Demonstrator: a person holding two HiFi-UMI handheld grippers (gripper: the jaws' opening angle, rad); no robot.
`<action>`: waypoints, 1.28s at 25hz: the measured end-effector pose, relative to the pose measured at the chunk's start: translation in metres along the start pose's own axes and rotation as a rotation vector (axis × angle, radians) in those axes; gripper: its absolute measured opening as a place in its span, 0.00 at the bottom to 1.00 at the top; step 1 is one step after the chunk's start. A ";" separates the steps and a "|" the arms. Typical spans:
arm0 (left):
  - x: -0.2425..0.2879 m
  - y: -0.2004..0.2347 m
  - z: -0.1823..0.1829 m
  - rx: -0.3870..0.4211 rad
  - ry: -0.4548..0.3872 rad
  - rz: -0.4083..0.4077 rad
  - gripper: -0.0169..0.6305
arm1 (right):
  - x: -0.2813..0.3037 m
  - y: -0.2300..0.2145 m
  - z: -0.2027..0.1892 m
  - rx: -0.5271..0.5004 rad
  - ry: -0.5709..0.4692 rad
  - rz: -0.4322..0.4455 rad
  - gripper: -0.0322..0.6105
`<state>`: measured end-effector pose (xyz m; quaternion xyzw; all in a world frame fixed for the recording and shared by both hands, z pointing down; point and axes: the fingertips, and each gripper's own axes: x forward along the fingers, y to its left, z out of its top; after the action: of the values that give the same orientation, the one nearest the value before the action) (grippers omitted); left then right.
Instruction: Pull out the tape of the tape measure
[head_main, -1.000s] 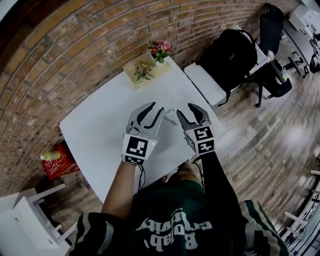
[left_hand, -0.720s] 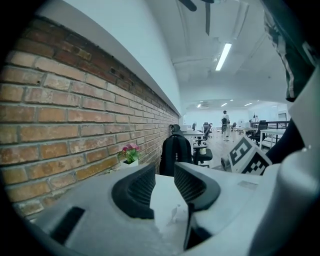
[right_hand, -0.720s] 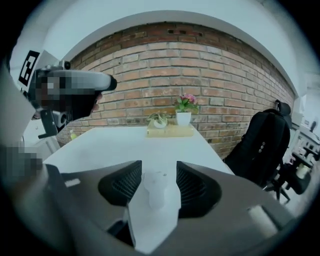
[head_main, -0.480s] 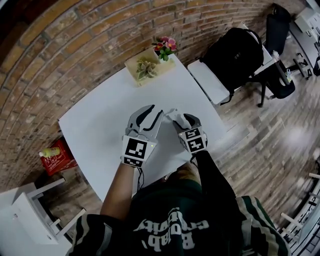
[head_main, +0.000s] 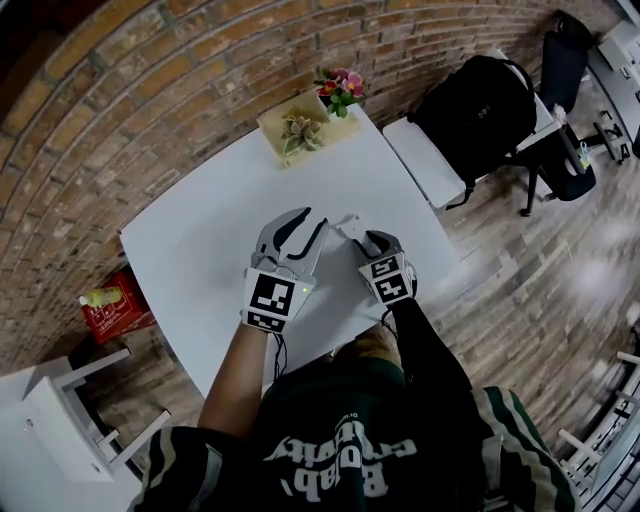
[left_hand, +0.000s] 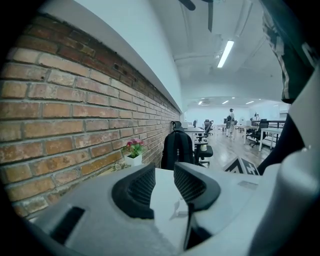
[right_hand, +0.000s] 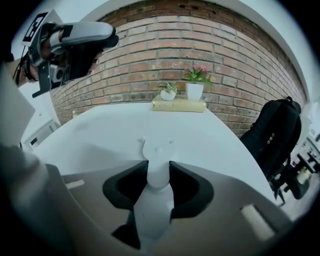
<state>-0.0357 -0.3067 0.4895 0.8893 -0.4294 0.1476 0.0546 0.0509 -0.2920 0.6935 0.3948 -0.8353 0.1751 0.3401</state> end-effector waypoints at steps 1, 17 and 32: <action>0.000 0.000 0.000 0.000 0.000 -0.001 0.21 | -0.001 0.001 0.000 0.015 -0.001 0.008 0.29; -0.010 -0.001 0.019 0.040 -0.044 0.013 0.21 | -0.070 -0.009 0.086 0.069 -0.196 -0.008 0.29; -0.026 -0.017 0.046 0.114 -0.090 -0.015 0.20 | -0.148 0.013 0.157 -0.057 -0.284 0.044 0.29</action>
<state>-0.0273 -0.2870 0.4383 0.8998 -0.4159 0.1311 -0.0144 0.0410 -0.2924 0.4776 0.3873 -0.8881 0.1013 0.2256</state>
